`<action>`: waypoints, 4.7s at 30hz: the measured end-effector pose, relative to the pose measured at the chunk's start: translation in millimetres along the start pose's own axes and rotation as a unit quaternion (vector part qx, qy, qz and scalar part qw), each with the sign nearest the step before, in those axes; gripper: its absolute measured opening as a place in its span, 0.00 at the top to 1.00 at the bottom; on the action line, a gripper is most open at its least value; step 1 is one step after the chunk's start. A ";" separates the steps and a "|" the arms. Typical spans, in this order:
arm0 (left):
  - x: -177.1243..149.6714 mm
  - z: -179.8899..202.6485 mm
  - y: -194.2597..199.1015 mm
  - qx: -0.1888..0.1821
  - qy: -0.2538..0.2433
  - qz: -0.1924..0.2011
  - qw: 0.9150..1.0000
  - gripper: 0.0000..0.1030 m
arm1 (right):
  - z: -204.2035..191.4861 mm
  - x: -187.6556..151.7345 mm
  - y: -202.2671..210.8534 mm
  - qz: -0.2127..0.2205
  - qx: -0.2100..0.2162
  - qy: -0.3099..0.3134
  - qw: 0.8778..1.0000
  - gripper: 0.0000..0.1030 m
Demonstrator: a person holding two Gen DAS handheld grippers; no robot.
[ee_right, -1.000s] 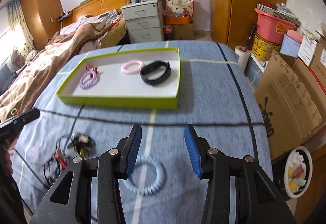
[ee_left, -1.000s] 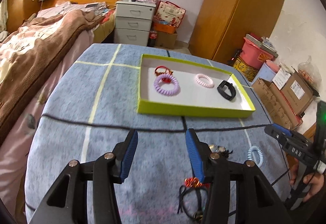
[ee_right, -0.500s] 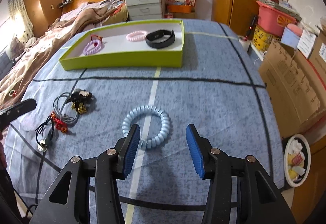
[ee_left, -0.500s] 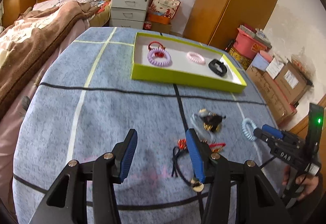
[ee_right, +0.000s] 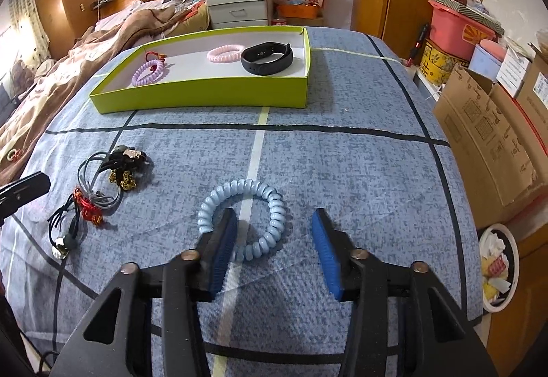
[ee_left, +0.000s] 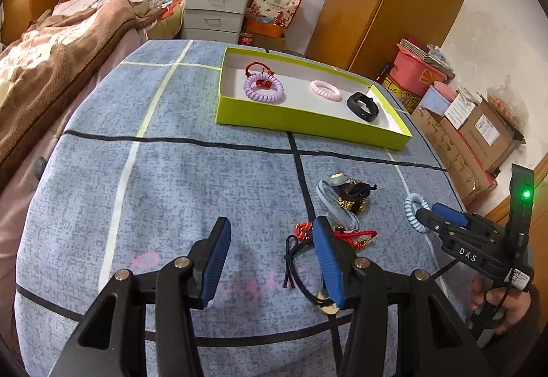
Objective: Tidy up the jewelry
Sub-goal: 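Move the right tool to the light blue coil tie and grasp it, then lift the light blue coil tie with the right tool while the left tool grasps the gray bear keychain, then carry the coil tie in the right tool while the left carries the bear keychain to the tray, then open the right tool over the tray while the left tool releases the bear keychain there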
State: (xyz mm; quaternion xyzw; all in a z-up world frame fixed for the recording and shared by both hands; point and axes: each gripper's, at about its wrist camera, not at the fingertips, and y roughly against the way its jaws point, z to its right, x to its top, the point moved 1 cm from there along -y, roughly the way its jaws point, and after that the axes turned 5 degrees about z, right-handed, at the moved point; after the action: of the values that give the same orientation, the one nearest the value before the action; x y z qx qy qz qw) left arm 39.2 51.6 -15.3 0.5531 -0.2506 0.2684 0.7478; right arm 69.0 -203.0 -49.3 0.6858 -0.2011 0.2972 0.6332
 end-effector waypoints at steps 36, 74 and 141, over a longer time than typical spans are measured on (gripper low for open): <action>22.8 85.7 -63.5 0.002 -0.111 -0.036 0.993 0.50 | 15.3 1.2 8.5 0.021 0.059 -0.043 0.997 0.91; 49.2 58.0 -35.1 -0.035 -0.050 0.019 0.998 0.86 | 18.2 11.2 20.2 0.044 0.076 -0.064 0.994 0.91; 119.3 0.7 -121.0 0.030 -0.032 -0.014 0.999 0.65 | -20.8 123.9 -95.6 0.010 0.067 -0.048 0.997 0.89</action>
State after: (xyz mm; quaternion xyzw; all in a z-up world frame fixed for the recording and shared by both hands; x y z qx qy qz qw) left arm 208.3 36.2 -18.8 0.5869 -0.2583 0.2475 0.7263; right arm 220.2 -158.8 -38.4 0.7383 -0.2179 0.2826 0.5724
